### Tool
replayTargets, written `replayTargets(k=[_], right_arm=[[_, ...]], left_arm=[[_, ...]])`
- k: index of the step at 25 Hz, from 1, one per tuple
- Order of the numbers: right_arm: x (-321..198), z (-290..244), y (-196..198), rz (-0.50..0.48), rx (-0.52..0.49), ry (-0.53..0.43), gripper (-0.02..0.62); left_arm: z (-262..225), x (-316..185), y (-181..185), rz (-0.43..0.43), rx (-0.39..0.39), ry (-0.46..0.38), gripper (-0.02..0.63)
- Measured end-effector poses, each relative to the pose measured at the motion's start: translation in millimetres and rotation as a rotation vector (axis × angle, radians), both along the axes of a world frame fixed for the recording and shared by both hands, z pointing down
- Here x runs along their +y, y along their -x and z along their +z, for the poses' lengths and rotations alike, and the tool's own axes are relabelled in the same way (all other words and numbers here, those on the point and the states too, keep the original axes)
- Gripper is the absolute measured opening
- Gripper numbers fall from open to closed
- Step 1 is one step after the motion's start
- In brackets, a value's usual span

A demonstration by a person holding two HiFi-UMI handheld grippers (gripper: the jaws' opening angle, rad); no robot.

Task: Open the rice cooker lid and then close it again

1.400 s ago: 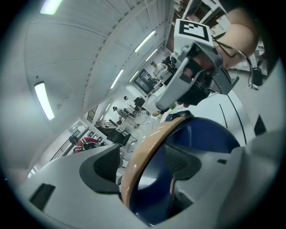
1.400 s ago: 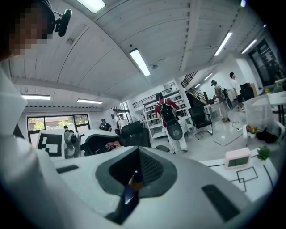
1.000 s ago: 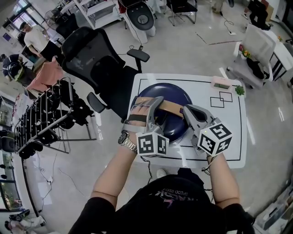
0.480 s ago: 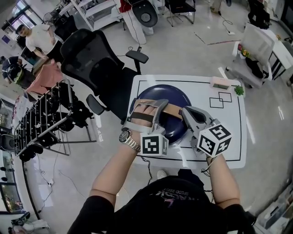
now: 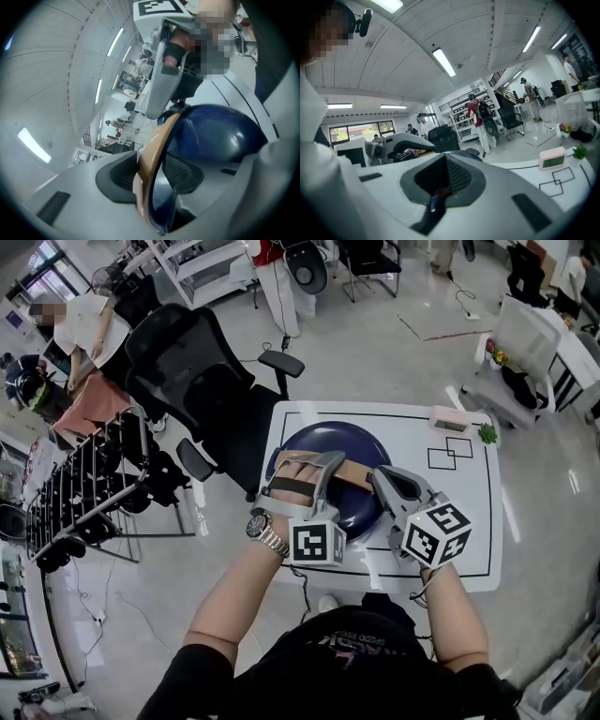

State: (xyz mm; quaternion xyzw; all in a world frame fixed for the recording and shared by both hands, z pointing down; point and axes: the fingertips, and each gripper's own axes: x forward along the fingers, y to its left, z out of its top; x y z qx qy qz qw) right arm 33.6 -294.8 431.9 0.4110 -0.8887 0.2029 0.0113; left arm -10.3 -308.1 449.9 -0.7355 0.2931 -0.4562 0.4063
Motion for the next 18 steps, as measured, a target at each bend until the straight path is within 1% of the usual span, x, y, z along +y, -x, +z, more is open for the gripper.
replayTargets(k=[7, 10, 14, 18], right_arm=[[0.5, 0.0, -0.1, 0.004, 0.025, -0.002, 0.002], [1.4, -2.7, 0.7, 0.005, 0.027, -0.016, 0.002], [1.9, -22.2, 0.8, 0.011, -0.005, -0.071, 0.002], [2.6, -51.5, -5.9, 0.033, -0.059, -0.143, 0.002]], left_arm=[[0.7, 1.1, -0.7, -0.001, 0.017, 0.025, 0.167], [-1.0, 1.3, 0.5, -0.003, 0.037, 0.035, 0.167], [-13.0, -2.0, 5.9, -0.015, 0.1, 0.053, 0.169], [-25.3, -4.5, 12.8, -0.021, 0.173, 0.069, 0.167]])
